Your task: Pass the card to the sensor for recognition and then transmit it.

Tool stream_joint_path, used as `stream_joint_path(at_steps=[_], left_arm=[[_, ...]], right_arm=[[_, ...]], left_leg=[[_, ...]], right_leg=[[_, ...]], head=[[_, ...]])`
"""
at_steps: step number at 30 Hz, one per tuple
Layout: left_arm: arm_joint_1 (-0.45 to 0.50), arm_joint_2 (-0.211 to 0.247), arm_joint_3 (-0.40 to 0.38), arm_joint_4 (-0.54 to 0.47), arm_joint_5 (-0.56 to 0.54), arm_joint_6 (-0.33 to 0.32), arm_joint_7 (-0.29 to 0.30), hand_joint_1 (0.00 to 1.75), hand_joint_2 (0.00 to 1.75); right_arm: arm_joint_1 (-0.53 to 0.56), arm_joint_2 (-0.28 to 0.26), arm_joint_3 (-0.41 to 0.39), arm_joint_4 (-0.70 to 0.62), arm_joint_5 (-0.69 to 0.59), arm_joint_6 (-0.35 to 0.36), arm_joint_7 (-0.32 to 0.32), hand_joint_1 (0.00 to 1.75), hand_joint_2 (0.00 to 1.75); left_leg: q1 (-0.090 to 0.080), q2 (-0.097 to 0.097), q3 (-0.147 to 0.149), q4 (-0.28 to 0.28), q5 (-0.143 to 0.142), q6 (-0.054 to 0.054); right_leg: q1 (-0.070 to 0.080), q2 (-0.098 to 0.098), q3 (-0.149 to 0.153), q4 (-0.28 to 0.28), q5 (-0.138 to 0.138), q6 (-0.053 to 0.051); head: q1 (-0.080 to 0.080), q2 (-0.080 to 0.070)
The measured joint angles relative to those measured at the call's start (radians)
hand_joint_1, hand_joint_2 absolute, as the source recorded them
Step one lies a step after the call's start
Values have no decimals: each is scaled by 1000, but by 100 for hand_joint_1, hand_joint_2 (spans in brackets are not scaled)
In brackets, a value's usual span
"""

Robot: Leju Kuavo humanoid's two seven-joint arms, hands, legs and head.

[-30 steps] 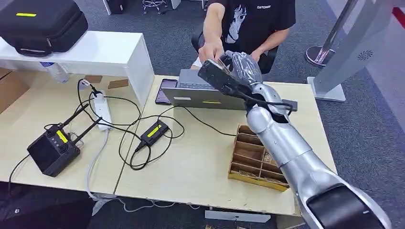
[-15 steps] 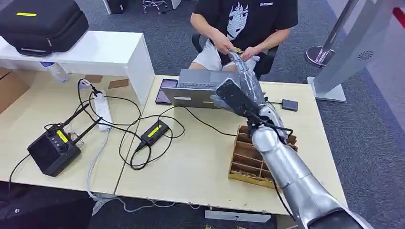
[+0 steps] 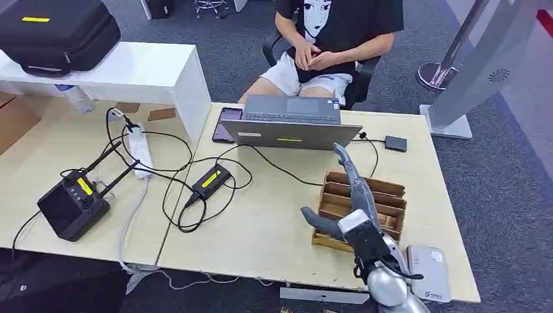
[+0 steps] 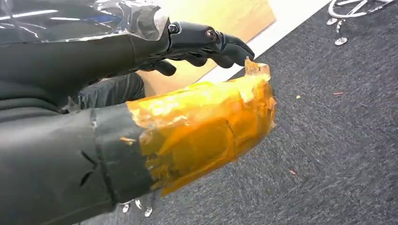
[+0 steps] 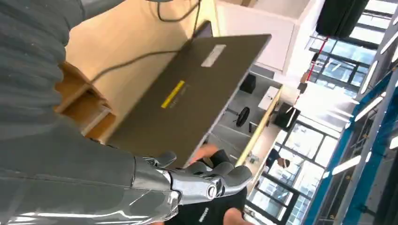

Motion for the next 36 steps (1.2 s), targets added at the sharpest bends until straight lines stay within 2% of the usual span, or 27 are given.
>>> stream_joint_path(at_steps=[7,9,11,13,17,22,27,36], left_arm=[[0,0,0,0,5,0,-2,0,0],[0,0,0,0,3,0,-11,0,0],[0,0,0,0,2,0,-14,0,0],[0,0,0,0,0,0,-18,0,0],[0,0,0,0,0,0,-19,0,0],[0,0,0,0,0,0,-19,0,0],[0,0,0,0,-6,0,-19,0,0],[0,0,0,0,-13,0,-19,0,0]], right_arm=[[164,-73,-34,-125,98,-50,-37,0,175],[206,-90,-52,-161,167,-92,-78,0,175],[238,-98,-74,-187,261,-148,-85,0,175],[269,-107,-103,-208,360,-190,-68,0,175],[311,-123,-148,-220,579,-219,9,0,175],[333,-155,-177,-218,702,-195,78,0,175],[347,-208,-183,-211,788,-117,177,0,175],[341,-274,-182,-176,825,-18,296,0,175]], left_leg=[[0,0,0,0,0,0],[0,0,0,0,0,0],[0,0,0,0,0,0],[0,0,0,0,-1,1],[0,0,0,0,-1,1],[0,0,0,0,0,1],[-1,0,0,0,-1,1],[-1,0,0,0,-1,1]], right_leg=[[0,-1,0,0,-1,1],[0,-1,0,0,-1,1],[0,0,0,0,-1,1],[0,0,0,0,-1,1],[0,0,0,0,-1,1],[0,0,0,0,-1,1],[-1,0,0,0,-1,1],[-1,0,0,0,-1,1]], head=[[0,0],[0,0],[0,0],[0,0],[0,0],[0,0],[0,0],[0,0]])
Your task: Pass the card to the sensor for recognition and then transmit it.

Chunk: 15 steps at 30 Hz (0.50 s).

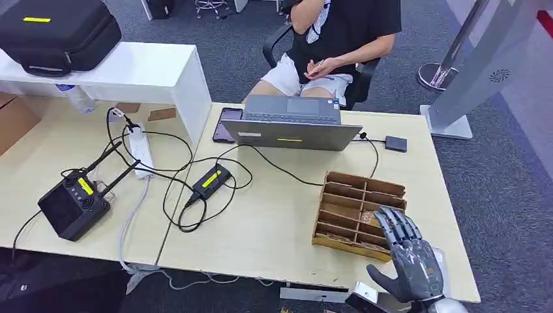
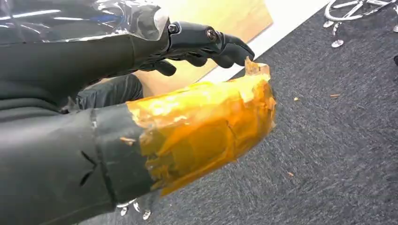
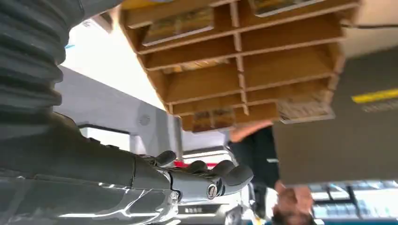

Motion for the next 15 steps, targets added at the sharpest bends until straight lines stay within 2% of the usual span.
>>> stream_joint_path(at_steps=[8,9,10,11,12,15], left_arm=[[0,0,0,0,-2,0,0,0,0],[0,0,0,0,-2,0,0,0,0],[0,0,0,0,-2,0,0,0,0],[0,0,0,0,-2,0,0,0,0],[0,0,0,0,-2,0,0,0,0],[0,0,0,0,0,0,0,0,0]], right_arm=[[-18,-25,9,41,10,16,56,0,175],[-20,-26,10,44,10,16,57,5,175],[-22,-27,13,47,10,16,58,33,175],[-23,-28,15,50,10,15,60,79,175],[-24,-28,18,52,10,15,62,136,175],[-30,-28,27,60,10,15,64,150,175]], left_leg=[[0,0,0,0,0,0],[0,0,0,0,0,0],[0,0,0,0,0,0],[0,0,0,0,0,0],[0,0,0,0,0,0],[0,0,0,0,0,0]], right_leg=[[0,0,0,0,0,0],[0,0,0,0,0,0],[0,0,0,0,0,0],[0,0,0,0,0,0],[0,0,0,0,0,0],[0,0,0,0,0,0]], head=[[0,0],[0,0],[0,0],[0,0],[0,0],[0,0]])
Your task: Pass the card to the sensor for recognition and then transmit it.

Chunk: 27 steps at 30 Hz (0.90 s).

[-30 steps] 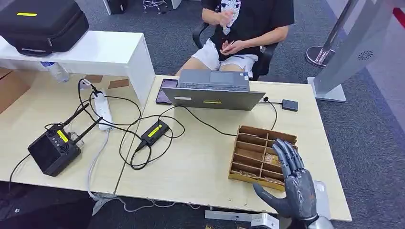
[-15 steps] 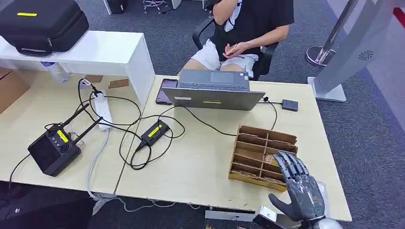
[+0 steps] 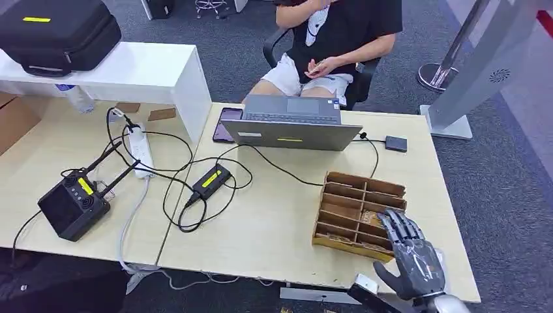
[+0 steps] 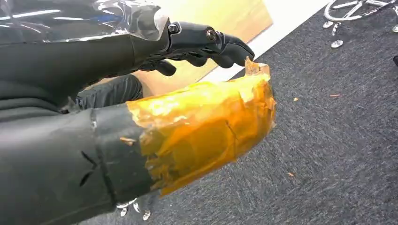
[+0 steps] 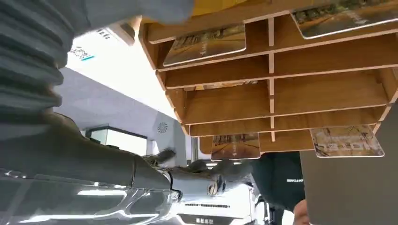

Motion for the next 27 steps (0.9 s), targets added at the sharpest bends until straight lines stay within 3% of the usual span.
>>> stream_joint_path(at_steps=[2,3,20,27], left_arm=[[0,0,0,0,0,0,0,0,0],[0,0,0,0,0,0,0,0,0],[0,0,0,0,0,0,-7,0,0],[0,0,0,0,-1,0,-8,0,0]], right_arm=[[-5,0,5,5,2,0,2,154,175],[-9,0,8,8,3,2,2,164,175],[-104,0,59,120,5,51,34,166,175],[-118,0,63,135,-3,58,40,175,175]], left_leg=[[0,0,0,0,0,0],[0,0,0,0,0,0],[0,0,1,0,0,0],[0,0,2,0,0,0]], right_leg=[[0,0,0,0,0,0],[0,0,0,0,0,0],[0,0,1,0,0,0],[0,0,2,0,0,0]], head=[[0,0],[0,0],[0,0],[0,0]])
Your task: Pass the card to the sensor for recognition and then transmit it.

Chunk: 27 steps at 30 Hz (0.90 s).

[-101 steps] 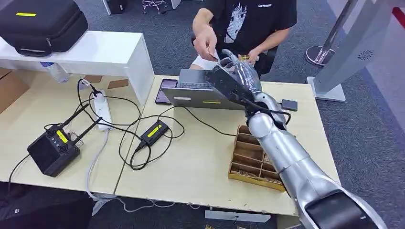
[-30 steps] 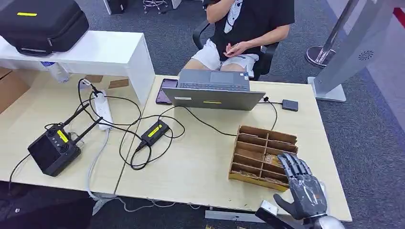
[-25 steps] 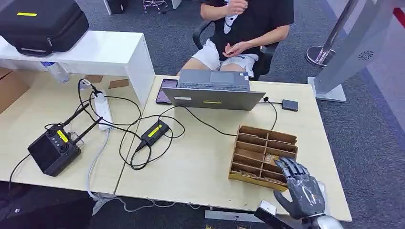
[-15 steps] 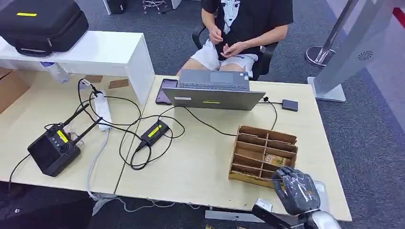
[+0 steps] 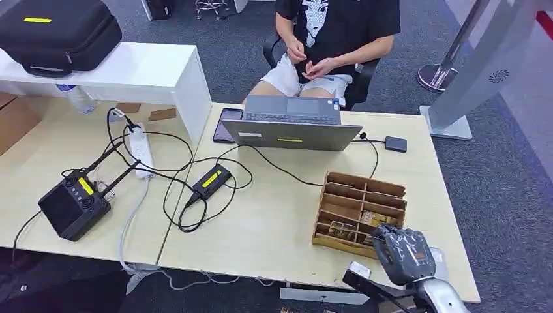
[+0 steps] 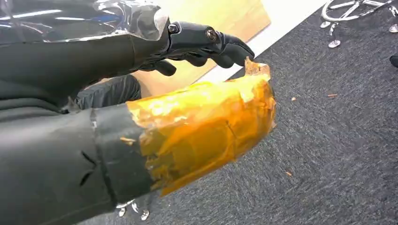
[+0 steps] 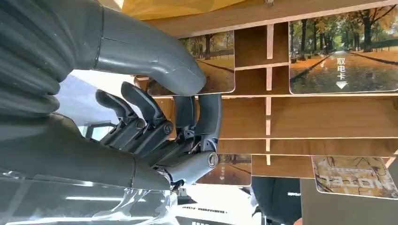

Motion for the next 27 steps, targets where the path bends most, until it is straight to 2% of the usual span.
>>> stream_joint_path(at_steps=[4,8,12,18,19,21,23,24,25,27], left_arm=[[0,0,0,0,0,0,0,0,0],[0,0,0,0,6,0,5,0,0],[0,0,0,0,8,0,8,0,0],[0,0,0,0,6,0,8,0,0],[0,0,0,0,4,0,7,0,0],[0,0,0,0,-5,0,3,0,0],[0,0,0,0,-14,0,-5,0,0],[0,0,0,0,-18,0,-8,0,0],[0,0,0,0,-22,0,-14,0,0],[-1,0,0,0,-36,0,-29,0,0]], right_arm=[[0,0,3,3,22,-53,8,175,175],[23,13,9,-23,84,-238,2,175,175],[57,52,5,-103,156,-387,-31,175,175],[87,118,-30,-230,183,-413,-84,175,175],[97,147,-45,-255,165,-413,-144,175,175],[111,226,-114,-324,104,-415,-332,175,175],[109,304,-165,-349,27,-417,-480,175,175],[100,341,-181,-354,-9,-416,-491,175,175],[80,353,-182,-351,-22,-415,-480,175,175],[-17,357,-161,-309,-45,-377,-384,175,175]], left_leg=[[0,0,0,0,0,0],[0,0,0,0,0,0],[0,-1,0,0,0,0],[0,-1,-1,-1,0,0],[0,-1,-1,-1,0,0],[0,0,-1,-1,0,0],[0,0,0,-1,0,0],[0,0,-1,-1,0,0],[0,1,-2,-2,0,0],[0,4,-2,-2,1,-1]], right_leg=[[0,0,1,0,0,0],[0,0,0,0,0,0],[0,0,0,0,0,0],[0,-1,-1,0,-1,-1],[0,-1,-1,0,-1,-1],[0,-1,-1,0,-1,-1],[0,0,0,0,-1,-1],[0,0,0,0,-1,-1],[1,0,0,1,-1,-1],[0,3,-1,1,1,-2]], head=[[0,0],[0,0],[0,0],[0,0],[1,0],[1,0],[0,0],[-1,0],[0,0],[0,0]])
